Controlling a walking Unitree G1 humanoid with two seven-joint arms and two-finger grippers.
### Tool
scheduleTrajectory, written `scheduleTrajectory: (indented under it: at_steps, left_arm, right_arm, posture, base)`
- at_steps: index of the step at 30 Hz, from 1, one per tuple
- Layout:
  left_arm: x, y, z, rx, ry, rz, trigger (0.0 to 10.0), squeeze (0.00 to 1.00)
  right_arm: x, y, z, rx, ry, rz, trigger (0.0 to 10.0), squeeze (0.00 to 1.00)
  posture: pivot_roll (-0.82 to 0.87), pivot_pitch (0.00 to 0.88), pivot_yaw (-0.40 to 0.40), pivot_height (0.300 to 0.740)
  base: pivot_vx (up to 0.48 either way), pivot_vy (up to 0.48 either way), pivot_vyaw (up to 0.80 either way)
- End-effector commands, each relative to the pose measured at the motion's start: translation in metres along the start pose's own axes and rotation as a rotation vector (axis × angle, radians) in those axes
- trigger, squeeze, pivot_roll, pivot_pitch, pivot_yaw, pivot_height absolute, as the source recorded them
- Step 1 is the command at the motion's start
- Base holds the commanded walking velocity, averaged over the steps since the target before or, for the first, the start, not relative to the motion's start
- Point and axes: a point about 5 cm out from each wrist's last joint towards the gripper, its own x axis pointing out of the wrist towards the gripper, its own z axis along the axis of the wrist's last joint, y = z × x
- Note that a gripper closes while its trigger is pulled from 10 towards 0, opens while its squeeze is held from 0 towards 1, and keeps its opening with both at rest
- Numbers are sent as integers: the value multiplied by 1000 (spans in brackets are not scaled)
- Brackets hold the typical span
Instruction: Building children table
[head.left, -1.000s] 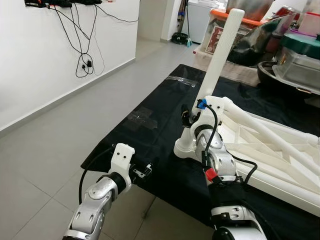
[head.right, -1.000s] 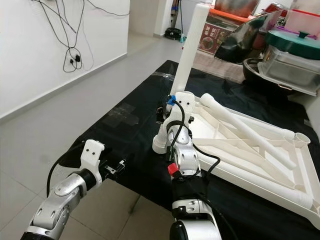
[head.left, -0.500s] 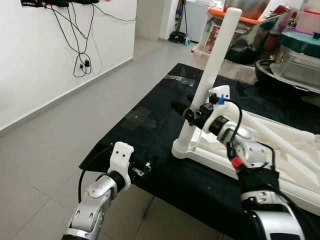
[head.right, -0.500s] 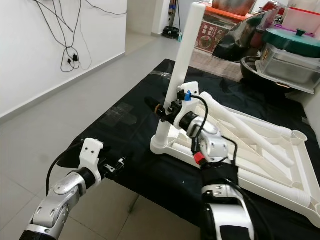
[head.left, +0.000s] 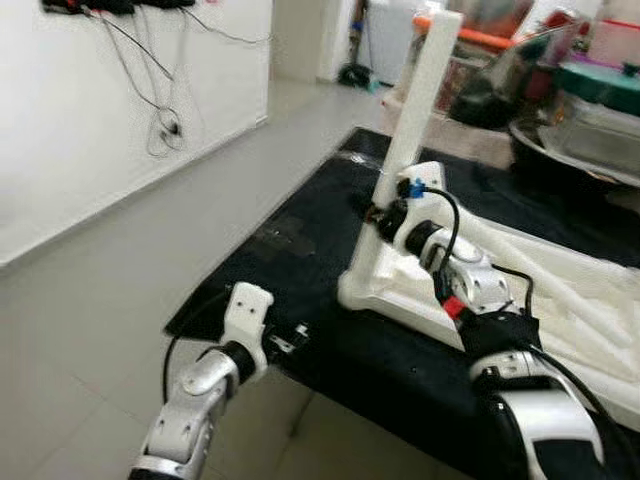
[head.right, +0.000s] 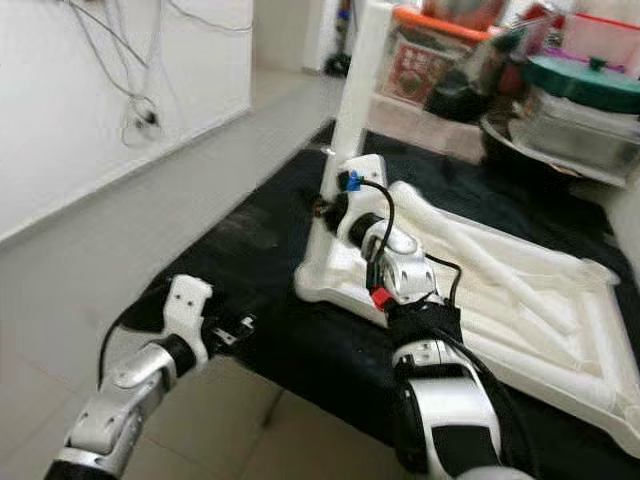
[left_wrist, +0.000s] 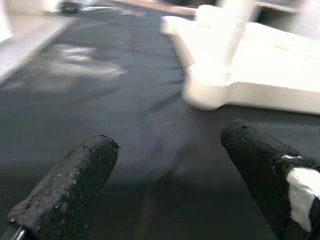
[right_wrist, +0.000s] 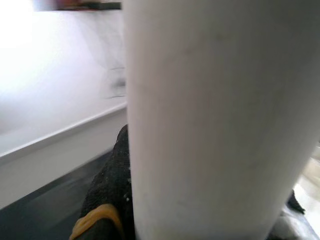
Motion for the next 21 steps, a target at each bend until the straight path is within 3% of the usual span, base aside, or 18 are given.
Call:
scheduleTrajectory:
  at_steps: [1, 3, 8, 15, 16, 19, 20, 21]
  left_arm:
    - [0, -1, -3, -7, 13, -1, 10000, 0]
    - [-1, -3, -3, -11, 17, -3, 10000, 0]
    - [-2, -3, -5, -19, 26, -10, 10000, 0]
    - [0, -1, -4, -17, 25, -10, 10000, 0]
    - [1, -3, -4, -18, 23, -12, 10000, 0]
    - [1, -5, -4, -20, 24, -16, 10000, 0]
    - [1, -5, -5, -20, 24, -17, 10000, 0]
    - [1, -6, -5, -20, 24, -17, 10000, 0]
  right_arm:
    - [-17, -36, -19, -87, 45, -359, 0, 0]
    - [-37, -25, -34, -52, 44, -467, 0, 0]
    - [-49, 8, -51, 42, 114, -379, 0, 0]
    - [-44, 13, -35, 51, 75, -341, 0, 0]
    - [-35, 19, -25, 48, 65, -296, 10000, 0]
    - [-26, 29, -15, 80, 10, -210, 10000, 0]
    - [-26, 26, -11, 90, -30, -200, 10000, 765]
    - [-29, 25, -8, 94, -53, -209, 10000, 765]
  posture:
    - [31, 0, -169, 740]
    - [38, 0, -168, 740]
    - [27, 0, -158, 740]
    - [18, 0, -158, 740]
    - [18, 0, -158, 740]
    - [12, 0, -157, 740]
    - [14, 0, -158, 740]
    - [16, 0, -160, 740]
  base:
    - [0, 0, 0]
    - [0, 0, 0]
    - [0, 0, 0]
    - [0, 0, 0]
    - [0, 0, 0]
    - [0, 0, 0]
    - [0, 0, 0]
    - [0, 0, 0]
